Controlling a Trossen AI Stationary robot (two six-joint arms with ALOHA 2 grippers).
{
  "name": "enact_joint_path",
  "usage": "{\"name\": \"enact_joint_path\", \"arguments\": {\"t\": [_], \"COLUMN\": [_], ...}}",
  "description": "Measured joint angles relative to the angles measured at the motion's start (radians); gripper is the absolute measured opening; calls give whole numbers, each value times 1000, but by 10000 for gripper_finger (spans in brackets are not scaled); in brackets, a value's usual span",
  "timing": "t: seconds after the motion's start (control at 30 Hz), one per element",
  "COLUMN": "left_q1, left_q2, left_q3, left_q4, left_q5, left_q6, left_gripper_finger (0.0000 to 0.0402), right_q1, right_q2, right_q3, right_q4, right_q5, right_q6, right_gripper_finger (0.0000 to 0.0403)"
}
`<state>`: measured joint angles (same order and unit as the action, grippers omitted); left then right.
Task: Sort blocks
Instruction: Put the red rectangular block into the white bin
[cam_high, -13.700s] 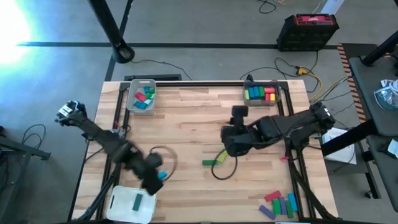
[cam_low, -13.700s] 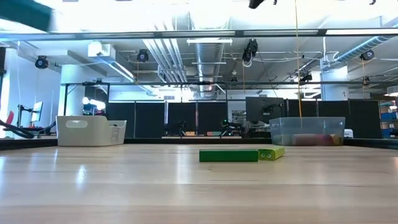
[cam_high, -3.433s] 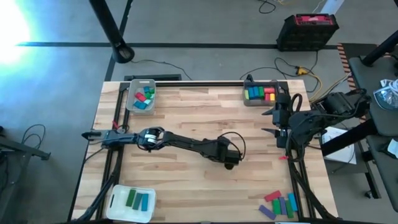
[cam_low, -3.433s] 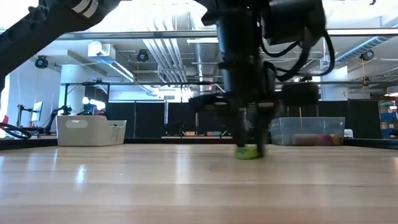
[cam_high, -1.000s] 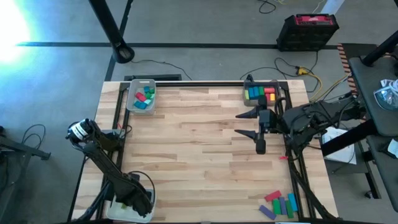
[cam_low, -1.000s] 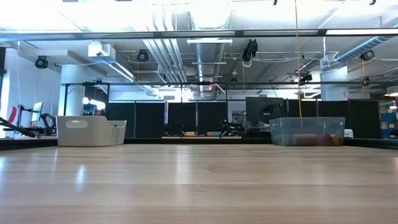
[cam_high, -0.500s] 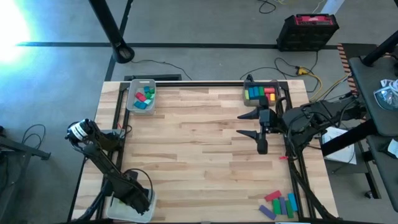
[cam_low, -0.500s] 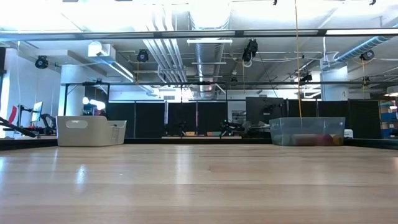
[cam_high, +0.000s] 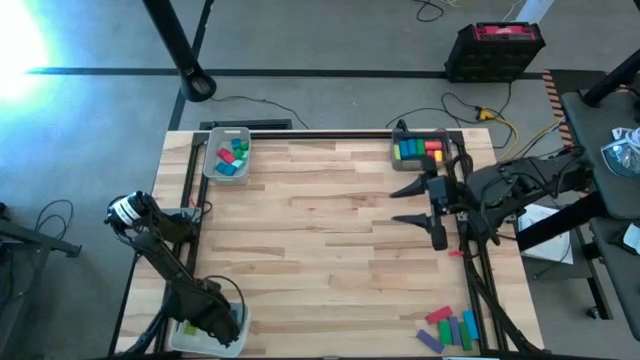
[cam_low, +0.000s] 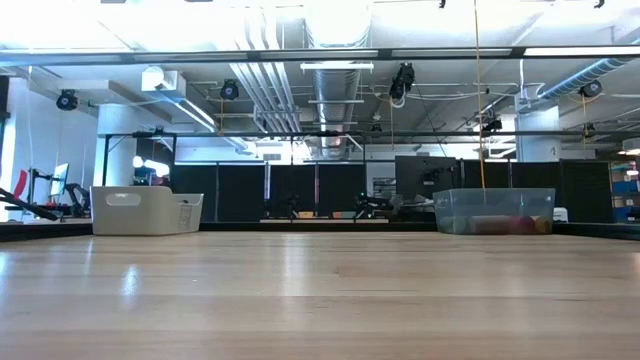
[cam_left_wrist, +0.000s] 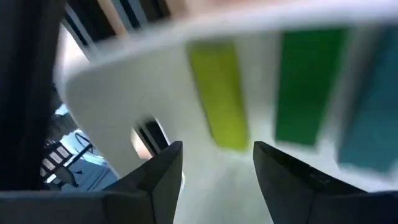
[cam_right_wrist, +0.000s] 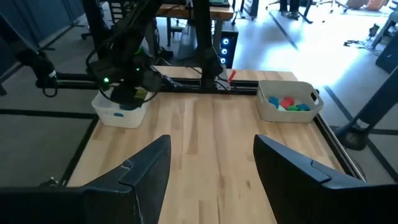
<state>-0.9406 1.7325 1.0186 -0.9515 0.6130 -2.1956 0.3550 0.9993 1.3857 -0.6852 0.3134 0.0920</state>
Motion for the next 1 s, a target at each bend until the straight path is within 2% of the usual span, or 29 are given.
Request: {"name": "enact_joint_path", "arguments": {"t": [0.17,0.23,0.3,0.37,0.53,0.63,0.8,0.87,0.93,1.0], "left_q1": [-1,-11,-28,-47,6,66,150,182,216,250], "left_q2": [0,0,0,9,76,133,282,347,330,314], "left_q3": [109,191,298,427,743,926,1227,1342,1278,1189], "left_q4": [-35,-90,-171,-246,-420,-488,-511,-469,-240,39], "left_q5": [-4,-46,-139,-282,-512,-752,-1376,-1575,-1745,-1828], "left_q6": [-14,-49,-99,-139,-111,-42,196,342,555,822], "left_gripper_finger": [180,179,174,166,148,139,125,119,113,107], "right_q1": [0,0,0,0,8,40,110,135,157,181], "right_q2": [-13,-15,-16,-16,-26,-50,-112,-141,-178,-220], "right_q3": [1,1,1,-5,-20,-46,-98,-129,-183,-252], "right_q4": [-61,-83,-98,-102,-63,20,23,-8,-33,-38], "right_q5": [0,-1,-3,-18,-178,-261,-266,-262,-258,-240], "right_q6": [-45,-77,-113,-138,-221,-223,-190,-163,-129,-54], "right_gripper_finger": [219,219,219,219,219,219,219,219,219,219]}}
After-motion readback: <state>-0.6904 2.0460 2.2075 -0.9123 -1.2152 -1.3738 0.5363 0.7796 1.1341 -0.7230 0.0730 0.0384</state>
